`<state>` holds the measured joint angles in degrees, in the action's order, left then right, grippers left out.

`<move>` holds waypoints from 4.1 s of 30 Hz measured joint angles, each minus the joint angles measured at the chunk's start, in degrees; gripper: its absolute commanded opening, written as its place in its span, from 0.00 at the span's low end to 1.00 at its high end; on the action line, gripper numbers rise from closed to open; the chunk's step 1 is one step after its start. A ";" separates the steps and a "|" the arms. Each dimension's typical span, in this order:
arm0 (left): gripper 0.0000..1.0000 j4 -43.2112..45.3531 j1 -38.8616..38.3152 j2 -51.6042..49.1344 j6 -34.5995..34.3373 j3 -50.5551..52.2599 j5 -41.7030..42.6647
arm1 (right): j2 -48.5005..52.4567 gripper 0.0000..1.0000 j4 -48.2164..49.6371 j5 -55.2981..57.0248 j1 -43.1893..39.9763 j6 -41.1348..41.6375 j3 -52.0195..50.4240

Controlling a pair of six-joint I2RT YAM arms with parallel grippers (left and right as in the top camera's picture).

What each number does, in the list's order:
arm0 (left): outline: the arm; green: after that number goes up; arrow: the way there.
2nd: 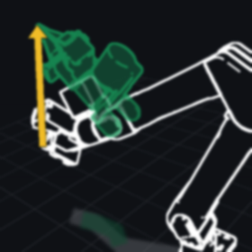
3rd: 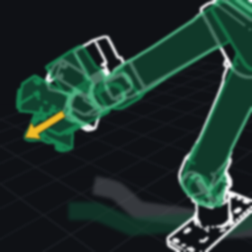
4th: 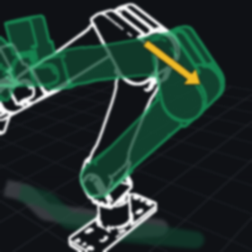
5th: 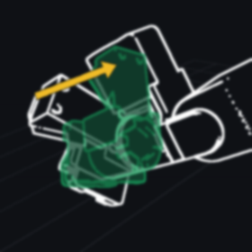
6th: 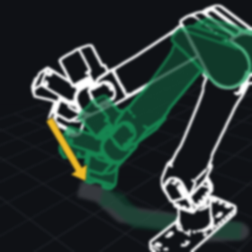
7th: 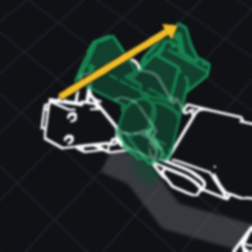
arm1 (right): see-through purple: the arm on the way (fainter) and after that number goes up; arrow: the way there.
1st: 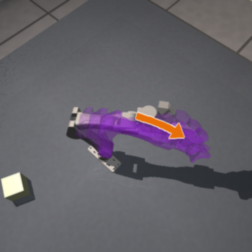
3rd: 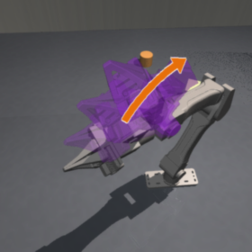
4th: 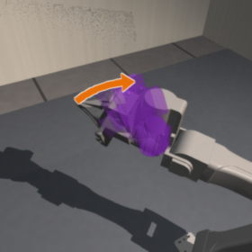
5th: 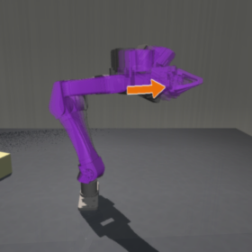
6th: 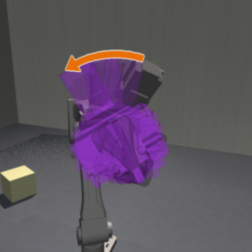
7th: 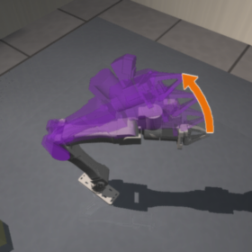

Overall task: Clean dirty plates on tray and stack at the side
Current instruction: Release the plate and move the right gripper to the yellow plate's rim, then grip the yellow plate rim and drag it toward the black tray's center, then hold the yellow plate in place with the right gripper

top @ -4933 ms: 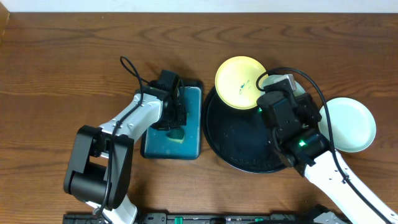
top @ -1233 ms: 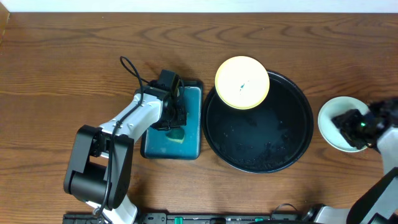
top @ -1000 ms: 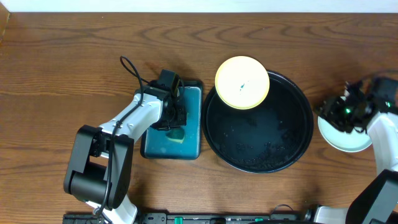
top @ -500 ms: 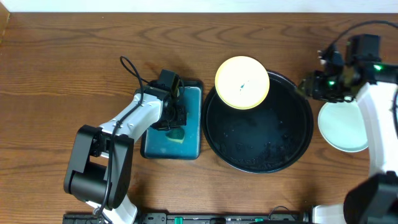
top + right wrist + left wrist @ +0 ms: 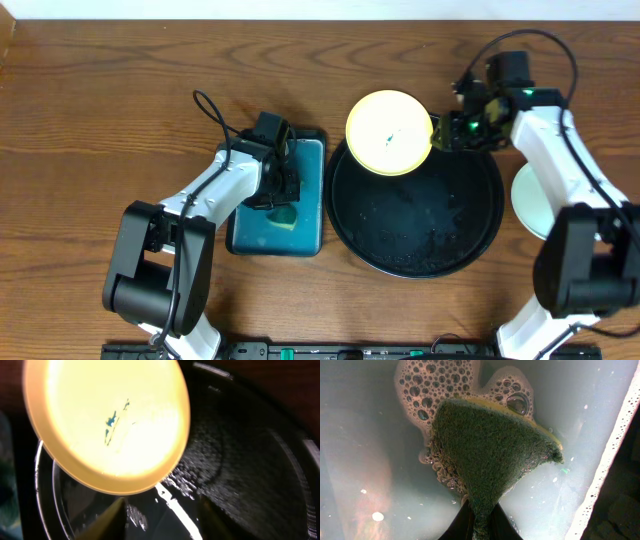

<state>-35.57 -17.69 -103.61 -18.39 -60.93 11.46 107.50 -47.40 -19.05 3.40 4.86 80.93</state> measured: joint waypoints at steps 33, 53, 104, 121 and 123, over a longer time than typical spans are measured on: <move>0.08 -0.02 0.00 -0.02 0.00 -0.02 0.00 | 9.27 0.01 -5.68 5.99 2.73 8.72 0.07; 0.08 -0.28 0.00 -0.02 0.00 -0.02 0.00 | 9.33 0.34 -15.69 7.19 2.75 7.91 -0.09; 0.08 -0.37 0.00 -0.11 0.00 -0.17 0.00 | 9.33 0.01 -11.93 9.44 4.35 9.14 -0.11; 0.08 -0.37 0.00 -0.11 0.00 -0.17 0.00 | 9.33 0.22 -11.69 10.80 4.35 10.84 -0.11; 0.08 -0.39 0.00 -0.11 0.00 -0.17 -0.02 | 9.33 0.18 -10.23 11.67 4.35 10.73 -0.11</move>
<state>-35.97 -17.69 -103.72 -18.39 -61.10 11.44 116.84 -57.63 -7.38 7.75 15.59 80.82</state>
